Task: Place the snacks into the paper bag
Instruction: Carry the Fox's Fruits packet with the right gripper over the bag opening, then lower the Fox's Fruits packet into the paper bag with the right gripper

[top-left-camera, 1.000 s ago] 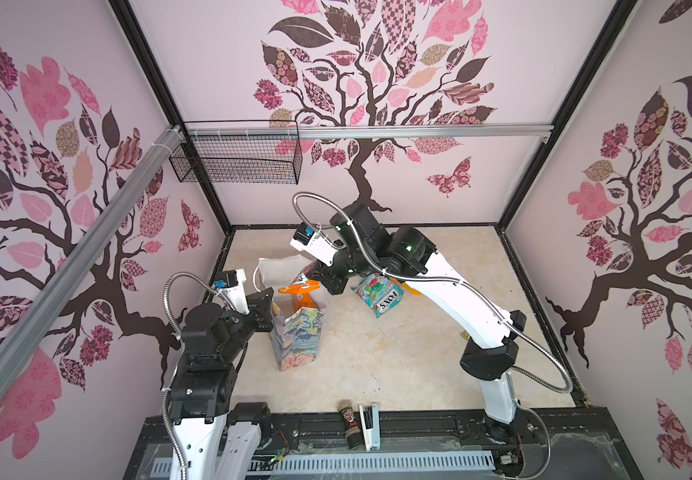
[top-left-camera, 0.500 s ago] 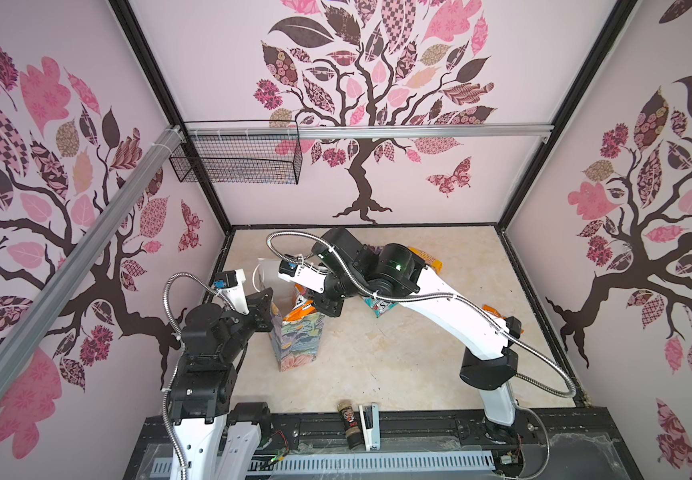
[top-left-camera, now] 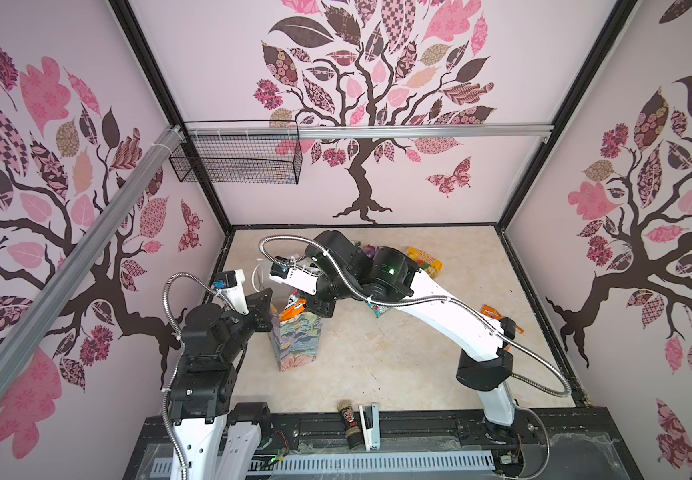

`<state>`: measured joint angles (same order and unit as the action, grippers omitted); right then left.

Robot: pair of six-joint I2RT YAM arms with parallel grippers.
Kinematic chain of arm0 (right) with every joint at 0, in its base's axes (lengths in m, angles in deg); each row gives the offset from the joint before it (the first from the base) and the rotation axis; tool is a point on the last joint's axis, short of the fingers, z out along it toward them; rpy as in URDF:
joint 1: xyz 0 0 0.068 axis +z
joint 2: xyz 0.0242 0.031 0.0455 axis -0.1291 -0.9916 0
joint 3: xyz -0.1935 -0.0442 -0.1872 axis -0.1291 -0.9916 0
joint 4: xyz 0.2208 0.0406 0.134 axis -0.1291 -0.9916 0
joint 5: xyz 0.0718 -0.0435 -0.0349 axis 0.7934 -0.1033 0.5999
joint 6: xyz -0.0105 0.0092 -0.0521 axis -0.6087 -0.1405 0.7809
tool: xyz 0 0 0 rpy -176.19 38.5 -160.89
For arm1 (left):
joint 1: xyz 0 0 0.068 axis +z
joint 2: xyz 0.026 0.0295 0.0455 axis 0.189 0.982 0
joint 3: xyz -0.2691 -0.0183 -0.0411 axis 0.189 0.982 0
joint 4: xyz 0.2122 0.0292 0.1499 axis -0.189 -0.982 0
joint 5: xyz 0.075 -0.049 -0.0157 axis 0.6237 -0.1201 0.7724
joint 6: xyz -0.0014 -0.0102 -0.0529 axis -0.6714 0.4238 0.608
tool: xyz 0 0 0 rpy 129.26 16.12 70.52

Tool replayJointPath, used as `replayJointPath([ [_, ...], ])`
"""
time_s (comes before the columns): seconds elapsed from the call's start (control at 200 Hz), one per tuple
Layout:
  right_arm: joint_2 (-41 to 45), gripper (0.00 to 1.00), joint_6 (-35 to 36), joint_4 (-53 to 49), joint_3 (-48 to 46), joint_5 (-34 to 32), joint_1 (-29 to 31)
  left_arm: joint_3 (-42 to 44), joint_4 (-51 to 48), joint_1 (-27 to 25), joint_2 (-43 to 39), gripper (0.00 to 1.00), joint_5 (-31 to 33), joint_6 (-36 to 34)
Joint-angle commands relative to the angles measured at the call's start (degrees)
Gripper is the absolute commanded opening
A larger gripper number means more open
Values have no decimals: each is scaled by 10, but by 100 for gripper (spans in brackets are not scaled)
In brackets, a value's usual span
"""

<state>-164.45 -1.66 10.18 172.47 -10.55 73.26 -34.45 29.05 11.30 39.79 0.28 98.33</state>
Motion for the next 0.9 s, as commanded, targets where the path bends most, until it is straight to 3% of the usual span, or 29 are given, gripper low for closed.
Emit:
replayJointPath([
  [0.0,-28,0,2,21,24,3,2,13,11,3,-5,0,1,0],
  [0.375,-57,0,-9,44,39,-20,-7,13,9,3,-7,0,2,0],
  [0.545,-58,0,-31,43,37,-12,-30,13,10,4,-9,0,2,1],
  [0.895,-71,0,-12,50,36,7,-31,15,9,4,-10,0,3,0],
])
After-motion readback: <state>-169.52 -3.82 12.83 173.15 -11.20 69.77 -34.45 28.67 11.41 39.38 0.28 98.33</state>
